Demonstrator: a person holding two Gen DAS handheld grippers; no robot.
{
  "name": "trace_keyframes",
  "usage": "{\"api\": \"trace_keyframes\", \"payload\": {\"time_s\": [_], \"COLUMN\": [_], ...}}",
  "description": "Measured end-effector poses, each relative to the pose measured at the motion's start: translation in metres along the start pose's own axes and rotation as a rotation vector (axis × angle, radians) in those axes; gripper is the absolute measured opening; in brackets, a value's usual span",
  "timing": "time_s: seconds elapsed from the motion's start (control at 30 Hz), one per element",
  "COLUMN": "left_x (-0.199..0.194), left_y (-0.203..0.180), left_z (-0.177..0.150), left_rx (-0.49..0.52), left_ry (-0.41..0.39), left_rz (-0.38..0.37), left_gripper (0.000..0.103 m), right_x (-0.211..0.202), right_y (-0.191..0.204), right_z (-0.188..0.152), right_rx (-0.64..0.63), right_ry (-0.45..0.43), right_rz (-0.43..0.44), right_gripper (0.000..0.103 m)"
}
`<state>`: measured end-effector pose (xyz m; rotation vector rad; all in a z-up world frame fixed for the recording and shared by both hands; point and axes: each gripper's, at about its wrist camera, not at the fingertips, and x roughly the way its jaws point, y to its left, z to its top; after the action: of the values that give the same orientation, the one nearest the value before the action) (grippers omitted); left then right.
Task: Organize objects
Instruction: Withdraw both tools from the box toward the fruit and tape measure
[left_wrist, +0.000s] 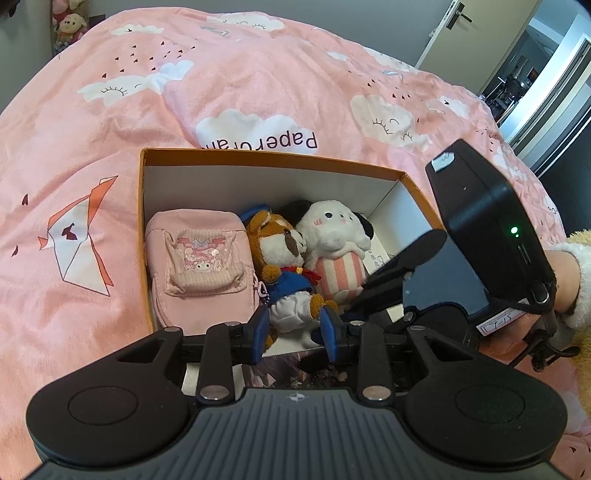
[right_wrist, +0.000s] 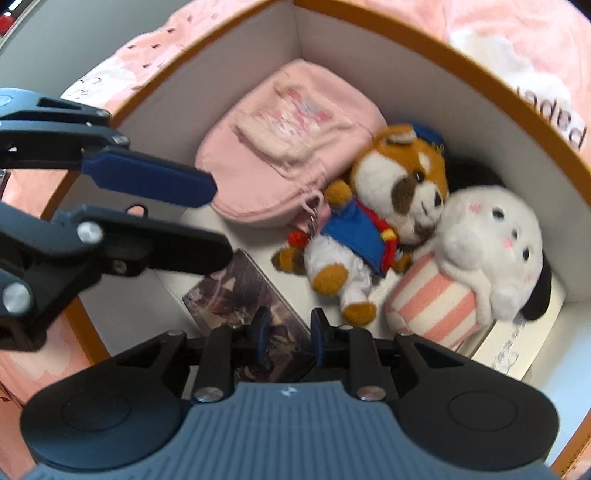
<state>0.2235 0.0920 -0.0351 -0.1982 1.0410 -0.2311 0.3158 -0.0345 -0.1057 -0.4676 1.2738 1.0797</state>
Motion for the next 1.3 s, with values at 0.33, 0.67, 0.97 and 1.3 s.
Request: {"api": "trace_keyframes", "payload": {"time_s": [0.33, 0.67, 0.97, 1.3], "left_x": [-0.009, -0.016, -0.07, -0.085], "left_y": [0.003, 0.003, -0.021, -0.052], "left_z": [0.001, -0.002, -0.039, -0.1], "left_rx": [-0.017, -0.025, -0.016, 0.017], "left_ry": [-0.026, -0.043, -0.176, -0.225], "left_rz": [0.023, 0.011, 0.003, 0.103], "left_gripper": [0.035, 0.035, 0.035, 0.035], "right_x": [0.01, 0.007, -0.064, -0.113], "right_y": [0.016, 0.028, 0.046, 0.1], "right_z": [0.012, 0.013, -0.032, -0.101], "right_rx": [-0.028, -0.127, -0.022, 0.055], "right_ry": [-0.003, 0.016, -0.261, -0.578], "right_rz": [0.037, 0.015, -0.076, -0.205], "right_gripper": [0.027, 0.026, 0.027, 0.038]}}
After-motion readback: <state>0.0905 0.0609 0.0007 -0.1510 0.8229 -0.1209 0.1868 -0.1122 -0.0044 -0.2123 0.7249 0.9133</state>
